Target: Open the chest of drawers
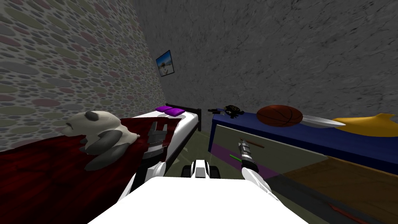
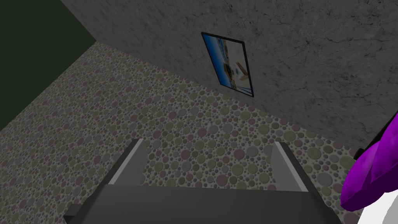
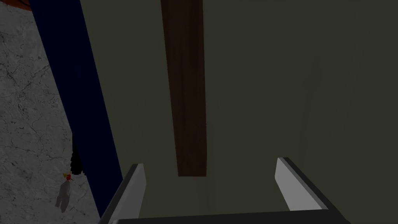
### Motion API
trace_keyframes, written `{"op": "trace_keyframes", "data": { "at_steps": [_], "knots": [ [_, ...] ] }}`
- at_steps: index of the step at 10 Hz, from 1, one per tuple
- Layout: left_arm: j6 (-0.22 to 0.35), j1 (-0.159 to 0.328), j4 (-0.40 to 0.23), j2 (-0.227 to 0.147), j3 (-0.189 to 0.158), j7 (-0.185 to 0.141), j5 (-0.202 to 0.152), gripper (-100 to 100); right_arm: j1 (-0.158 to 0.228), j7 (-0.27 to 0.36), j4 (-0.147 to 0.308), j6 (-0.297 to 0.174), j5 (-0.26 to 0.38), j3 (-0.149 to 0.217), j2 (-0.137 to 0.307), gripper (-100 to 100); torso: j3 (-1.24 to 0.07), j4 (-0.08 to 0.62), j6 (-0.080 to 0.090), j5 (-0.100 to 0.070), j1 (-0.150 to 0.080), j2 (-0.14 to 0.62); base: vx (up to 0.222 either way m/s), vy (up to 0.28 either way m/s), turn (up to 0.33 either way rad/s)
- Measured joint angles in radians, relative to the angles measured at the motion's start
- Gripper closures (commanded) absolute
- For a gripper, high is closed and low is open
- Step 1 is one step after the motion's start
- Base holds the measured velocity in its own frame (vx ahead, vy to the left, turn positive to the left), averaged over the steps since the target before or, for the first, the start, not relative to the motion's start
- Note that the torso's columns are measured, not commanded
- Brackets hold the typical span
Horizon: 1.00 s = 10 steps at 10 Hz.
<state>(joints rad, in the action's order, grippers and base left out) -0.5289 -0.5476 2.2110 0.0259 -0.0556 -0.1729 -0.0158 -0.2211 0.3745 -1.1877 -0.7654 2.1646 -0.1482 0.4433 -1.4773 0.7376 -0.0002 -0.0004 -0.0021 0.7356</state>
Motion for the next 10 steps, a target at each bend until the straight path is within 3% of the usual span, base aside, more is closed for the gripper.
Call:
{"op": "trace_keyframes", "data": {
  "at_steps": [1, 3, 10],
  "knots": [
    [0.000, 0.000, 0.000, 0.000, 0.000, 0.000, 0.000, 0, 0.002, -0.001, 0.001, 0.003, -0.001, 0.001, 0.002, 100, 0.001, 0.000, 0.000, 0.000, 0.001, 0.002, 0.006, -0.002, 0.000],
    [0.000, 0.000, 0.000, 0.000, 0.000, 0.000, 0.000, 0, 0.007, -0.002, -0.012, -0.003, 0.001, 0.005, 0.009, 100, 0.003, -0.005, 0.000, -0.007, -0.002, 0.003, -0.118, 0.060, -0.033],
    [0.000, 0.000, 0.000, 0.000, 0.000, 0.000, 0.000, 0, -0.001, -0.009, -0.025, 0.012, 0.010, -0.001, 0.020, 100, 0.001, -0.003, 0.000, -0.004, -0.001, 0.000, -0.149, 0.085, -0.038]
  ]
}}
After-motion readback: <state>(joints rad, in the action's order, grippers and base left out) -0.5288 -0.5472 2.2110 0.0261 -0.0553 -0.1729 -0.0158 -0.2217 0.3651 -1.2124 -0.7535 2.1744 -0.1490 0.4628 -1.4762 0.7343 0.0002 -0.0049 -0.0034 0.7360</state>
